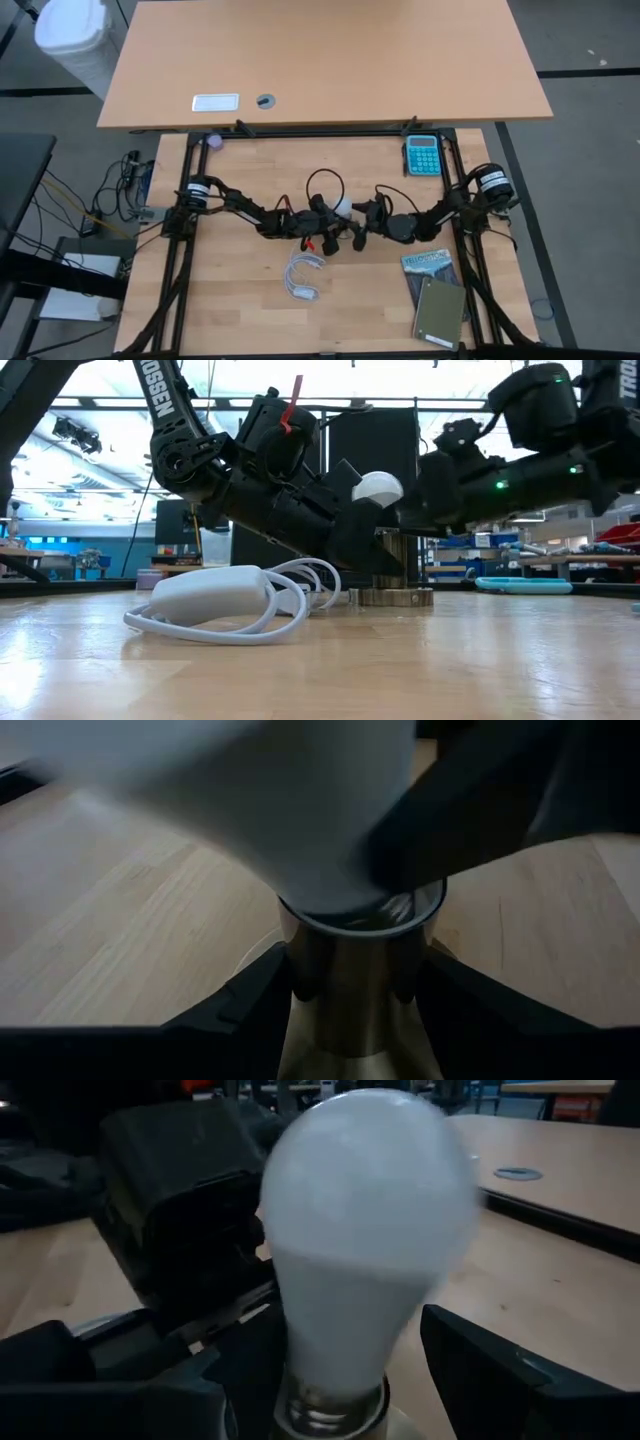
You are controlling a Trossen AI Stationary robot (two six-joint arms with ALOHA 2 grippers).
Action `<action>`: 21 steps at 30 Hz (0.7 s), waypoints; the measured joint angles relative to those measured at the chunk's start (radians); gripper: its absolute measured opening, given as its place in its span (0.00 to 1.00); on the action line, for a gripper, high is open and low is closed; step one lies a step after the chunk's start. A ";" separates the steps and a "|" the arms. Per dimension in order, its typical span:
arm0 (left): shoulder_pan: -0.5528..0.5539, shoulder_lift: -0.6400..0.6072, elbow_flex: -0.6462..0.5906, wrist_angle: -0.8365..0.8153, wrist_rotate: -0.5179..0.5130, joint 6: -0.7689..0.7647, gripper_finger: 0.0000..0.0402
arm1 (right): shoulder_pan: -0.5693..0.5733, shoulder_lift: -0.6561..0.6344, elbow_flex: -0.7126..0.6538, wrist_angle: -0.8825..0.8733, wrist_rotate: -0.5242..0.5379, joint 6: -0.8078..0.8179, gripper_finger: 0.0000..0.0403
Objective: Screw lightbulb
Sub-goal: Remove the lightbulb from the desk lamp
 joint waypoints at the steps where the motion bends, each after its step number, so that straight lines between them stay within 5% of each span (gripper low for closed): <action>1: 0.000 0.000 0.000 0.000 0.000 0.000 0.50 | -0.006 0.000 0.005 -0.010 -0.004 -0.006 0.57; 21: 0.000 0.000 0.000 0.001 0.000 -0.008 0.50 | -0.036 0.000 0.041 -0.076 -0.040 -0.013 0.57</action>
